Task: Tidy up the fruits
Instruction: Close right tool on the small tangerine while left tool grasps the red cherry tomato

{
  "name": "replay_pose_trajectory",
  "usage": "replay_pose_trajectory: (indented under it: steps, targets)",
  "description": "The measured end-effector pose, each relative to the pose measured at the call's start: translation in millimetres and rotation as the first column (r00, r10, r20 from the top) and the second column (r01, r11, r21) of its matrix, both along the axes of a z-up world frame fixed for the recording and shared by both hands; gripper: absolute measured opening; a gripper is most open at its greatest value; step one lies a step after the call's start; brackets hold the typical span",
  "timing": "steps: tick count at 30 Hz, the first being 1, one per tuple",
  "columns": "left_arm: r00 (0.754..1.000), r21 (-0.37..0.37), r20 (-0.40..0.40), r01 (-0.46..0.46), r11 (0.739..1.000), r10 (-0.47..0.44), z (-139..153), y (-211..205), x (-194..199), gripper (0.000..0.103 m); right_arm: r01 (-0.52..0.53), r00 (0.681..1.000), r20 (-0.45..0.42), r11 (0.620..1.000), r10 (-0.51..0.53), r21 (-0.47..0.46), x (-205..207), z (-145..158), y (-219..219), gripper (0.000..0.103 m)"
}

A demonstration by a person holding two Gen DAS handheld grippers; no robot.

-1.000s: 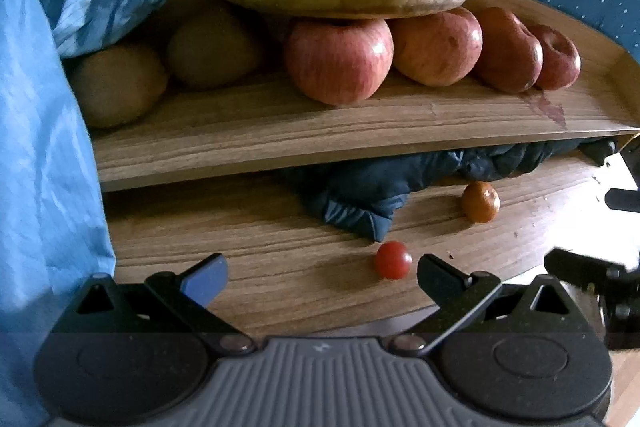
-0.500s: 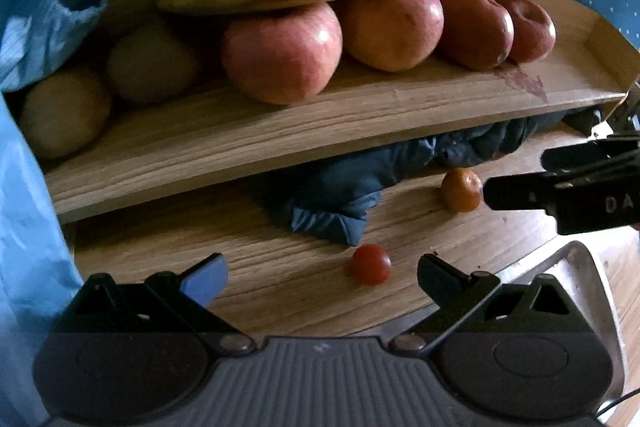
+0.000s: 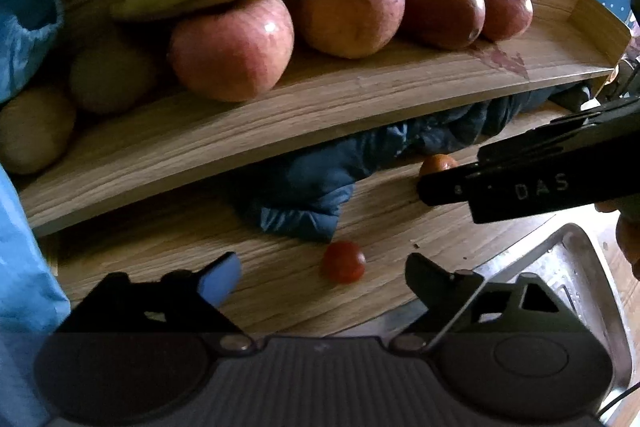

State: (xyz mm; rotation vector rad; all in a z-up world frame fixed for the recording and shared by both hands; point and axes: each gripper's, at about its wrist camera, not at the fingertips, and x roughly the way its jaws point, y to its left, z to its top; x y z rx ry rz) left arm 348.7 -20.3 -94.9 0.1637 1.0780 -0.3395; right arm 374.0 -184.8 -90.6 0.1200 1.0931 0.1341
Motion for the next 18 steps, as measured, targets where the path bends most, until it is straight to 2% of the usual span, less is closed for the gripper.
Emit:
replay_pose_trajectory:
  steps: [6,15,18]
  targets:
    - [1.000,-0.022,-0.006,-0.007,1.000,0.007,-2.0,-1.2,1.2,0.080,0.003,1.000,-0.007,1.000,-0.003,0.008,4.8,-8.4,5.3,0.058]
    - [1.000,-0.030,-0.029,-0.007,1.000,0.006,-4.8,1.4,5.3,0.064,-0.012,1.000,-0.013,1.000,0.012,0.010,7.0,-17.6,11.1,0.054]
    - [0.999,-0.034,-0.037,-0.009,0.999,0.008,-4.9,2.1,5.2,0.064,-0.016,1.000,-0.013,1.000,0.016,0.010,6.9,-19.7,12.7,0.054]
